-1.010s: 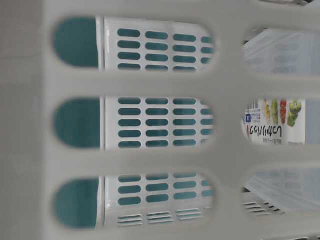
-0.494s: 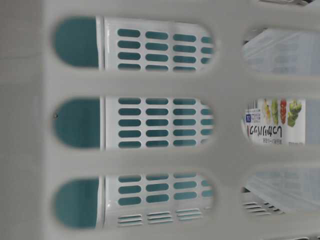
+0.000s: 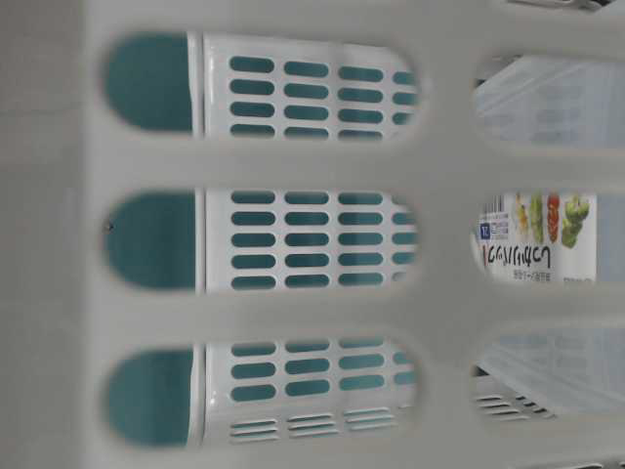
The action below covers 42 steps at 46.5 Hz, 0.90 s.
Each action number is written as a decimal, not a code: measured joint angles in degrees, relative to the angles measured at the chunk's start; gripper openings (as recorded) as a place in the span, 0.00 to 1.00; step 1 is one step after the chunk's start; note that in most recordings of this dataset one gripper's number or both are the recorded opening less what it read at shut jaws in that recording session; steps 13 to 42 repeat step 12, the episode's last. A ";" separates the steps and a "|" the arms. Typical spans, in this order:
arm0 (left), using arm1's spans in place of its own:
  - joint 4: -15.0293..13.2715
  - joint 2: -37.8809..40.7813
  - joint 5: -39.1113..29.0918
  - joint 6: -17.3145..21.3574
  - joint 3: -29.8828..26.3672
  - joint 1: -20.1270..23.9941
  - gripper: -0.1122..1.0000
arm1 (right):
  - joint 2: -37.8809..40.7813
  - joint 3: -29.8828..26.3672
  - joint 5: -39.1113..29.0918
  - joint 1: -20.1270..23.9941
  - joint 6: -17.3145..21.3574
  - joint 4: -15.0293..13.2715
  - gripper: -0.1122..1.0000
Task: Pick up the chinese spoon from the shopping basket with the left arm.
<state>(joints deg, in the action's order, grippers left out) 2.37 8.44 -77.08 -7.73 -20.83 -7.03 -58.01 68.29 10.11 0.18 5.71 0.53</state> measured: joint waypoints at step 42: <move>-0.09 0.00 0.00 0.09 0.00 0.00 0.21 | -0.62 0.18 0.00 0.00 0.00 0.00 0.70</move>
